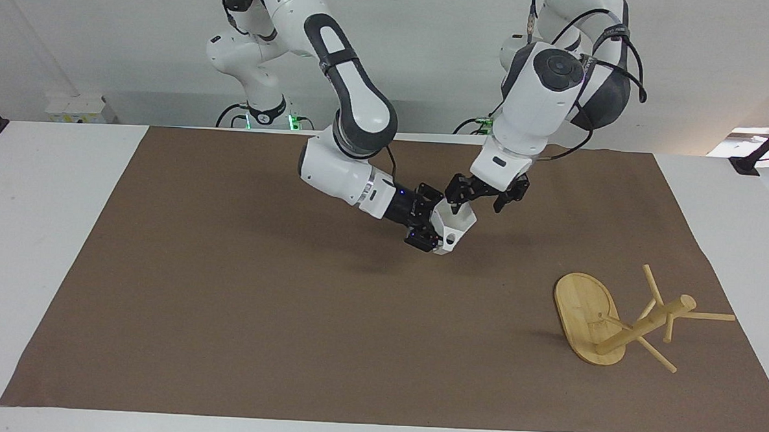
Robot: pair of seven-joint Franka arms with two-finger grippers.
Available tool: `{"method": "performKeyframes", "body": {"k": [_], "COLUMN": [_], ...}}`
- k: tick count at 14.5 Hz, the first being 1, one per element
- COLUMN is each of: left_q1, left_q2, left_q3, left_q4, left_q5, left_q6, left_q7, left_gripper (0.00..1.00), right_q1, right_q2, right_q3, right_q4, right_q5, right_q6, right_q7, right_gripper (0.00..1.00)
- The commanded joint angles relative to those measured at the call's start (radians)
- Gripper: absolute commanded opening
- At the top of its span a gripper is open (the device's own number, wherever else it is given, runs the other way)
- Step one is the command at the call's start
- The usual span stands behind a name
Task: Hang cup on rack
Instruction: 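Grasp the cup with the left gripper from the right gripper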
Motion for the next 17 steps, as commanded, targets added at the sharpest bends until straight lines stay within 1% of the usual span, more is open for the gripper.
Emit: {"method": "performKeyframes", "body": {"k": [1,6,8,10,14,17], "left_q1": [-0.002,0.040,0.041,0.043,0.041,0.041], "left_q2": [-0.010,-0.008,-0.010,-0.010,-0.011,-0.013], "left_q3": [0.007,0.010,0.010,0.013,0.013,0.010], "left_q4": [-0.035,-0.040,-0.041,-0.041,-0.057,-0.057], "left_q5": [-0.022,-0.080,-0.082,-0.121,-0.129,-0.131], "left_q6": [0.036,0.048,0.052,0.052,0.077,0.066], "left_q7": [-0.027,-0.058,-0.076,-0.079,-0.092,-0.090], "left_gripper": [0.99,0.98,0.96,0.95,0.94,0.91], "right_q1": [-0.011,-0.011,-0.011,-0.011,-0.011,-0.011], "right_q2": [-0.001,-0.001,-0.001,-0.001,-0.001,-0.001], "right_q3": [0.013,0.013,0.013,0.013,0.013,0.013], "right_q4": [0.005,0.005,0.005,0.005,0.005,0.005], "right_q5": [0.016,0.016,0.016,0.016,0.016,0.016], "right_q6": [0.009,0.009,0.009,0.009,0.010,0.018], "right_q7": [0.013,0.013,0.013,0.013,0.013,0.013], "right_gripper": [0.26,0.26,0.26,0.26,0.26,0.26]}}
